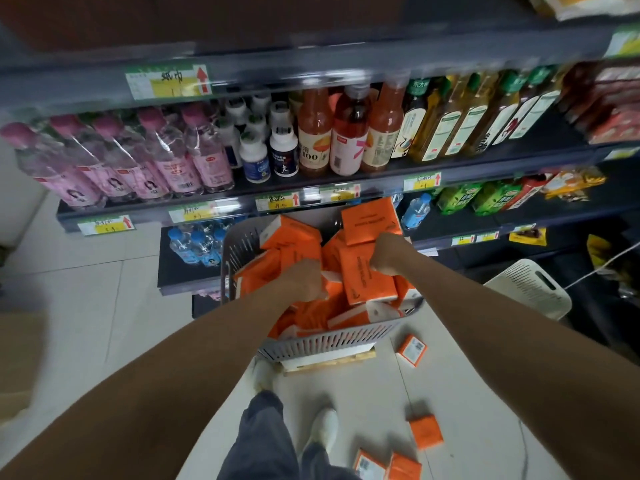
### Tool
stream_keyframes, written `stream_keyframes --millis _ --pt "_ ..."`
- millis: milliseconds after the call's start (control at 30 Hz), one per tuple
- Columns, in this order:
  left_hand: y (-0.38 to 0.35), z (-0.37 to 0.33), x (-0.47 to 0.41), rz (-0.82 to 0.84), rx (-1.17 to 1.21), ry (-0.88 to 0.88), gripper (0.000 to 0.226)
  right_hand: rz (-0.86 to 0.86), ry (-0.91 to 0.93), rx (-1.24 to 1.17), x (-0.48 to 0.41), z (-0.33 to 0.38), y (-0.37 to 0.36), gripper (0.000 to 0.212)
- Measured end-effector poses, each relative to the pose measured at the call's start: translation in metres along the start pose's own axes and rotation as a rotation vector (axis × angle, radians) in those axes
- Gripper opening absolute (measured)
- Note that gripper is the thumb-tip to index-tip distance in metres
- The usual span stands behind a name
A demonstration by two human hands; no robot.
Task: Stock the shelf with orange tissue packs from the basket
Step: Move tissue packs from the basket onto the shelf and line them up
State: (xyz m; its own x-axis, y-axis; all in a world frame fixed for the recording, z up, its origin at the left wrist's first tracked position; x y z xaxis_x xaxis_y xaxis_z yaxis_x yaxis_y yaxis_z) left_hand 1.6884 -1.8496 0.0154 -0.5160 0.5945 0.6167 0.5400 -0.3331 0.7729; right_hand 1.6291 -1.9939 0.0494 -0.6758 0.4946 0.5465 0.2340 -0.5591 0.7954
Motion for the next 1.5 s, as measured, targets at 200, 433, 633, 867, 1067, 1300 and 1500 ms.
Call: stream_keyframes --millis 200,433,633,867,1067,1300,1500 --pt "0.003 0.002 0.017 -0.05 0.123 0.059 0.036 0.116 -0.063 0.009 -0.008 0.007 -0.006 0.042" --pt "0.025 0.035 0.025 0.023 0.243 0.049 0.035 0.188 -0.084 -0.026 -0.011 0.016 -0.004 0.094" --pt "0.038 0.049 0.042 -0.004 0.244 0.095 0.041 0.114 0.016 0.0 0.002 0.032 0.014 0.053" --pt "0.085 0.058 0.071 -0.175 0.306 0.123 0.037 0.025 0.113 -0.196 0.025 0.06 0.064 0.019" --pt "0.147 0.055 0.103 -0.395 0.322 0.091 0.04 -0.141 0.223 -0.421 0.057 0.082 0.124 0.027" --pt "0.228 0.058 0.13 -0.687 0.432 0.044 0.031 -0.373 0.351 -0.742 0.081 0.088 0.198 0.038" --pt "0.286 0.059 0.127 -0.732 0.702 -0.061 0.033 -0.582 0.436 -0.776 0.086 0.105 0.254 0.045"
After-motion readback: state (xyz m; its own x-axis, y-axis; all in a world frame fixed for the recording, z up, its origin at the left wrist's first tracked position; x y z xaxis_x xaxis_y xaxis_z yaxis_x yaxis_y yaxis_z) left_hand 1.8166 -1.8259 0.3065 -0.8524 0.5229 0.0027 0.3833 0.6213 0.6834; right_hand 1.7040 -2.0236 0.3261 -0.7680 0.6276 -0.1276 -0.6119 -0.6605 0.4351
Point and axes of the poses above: each hand's wrist, its own x-axis away from the middle knuckle, its own y-axis out of the back of the hand, z = x × y, the point moved 2 cm from there along -x, towards the middle knuckle, and after that the axes turned 12 degrees about -x, right-handed, at the moved point
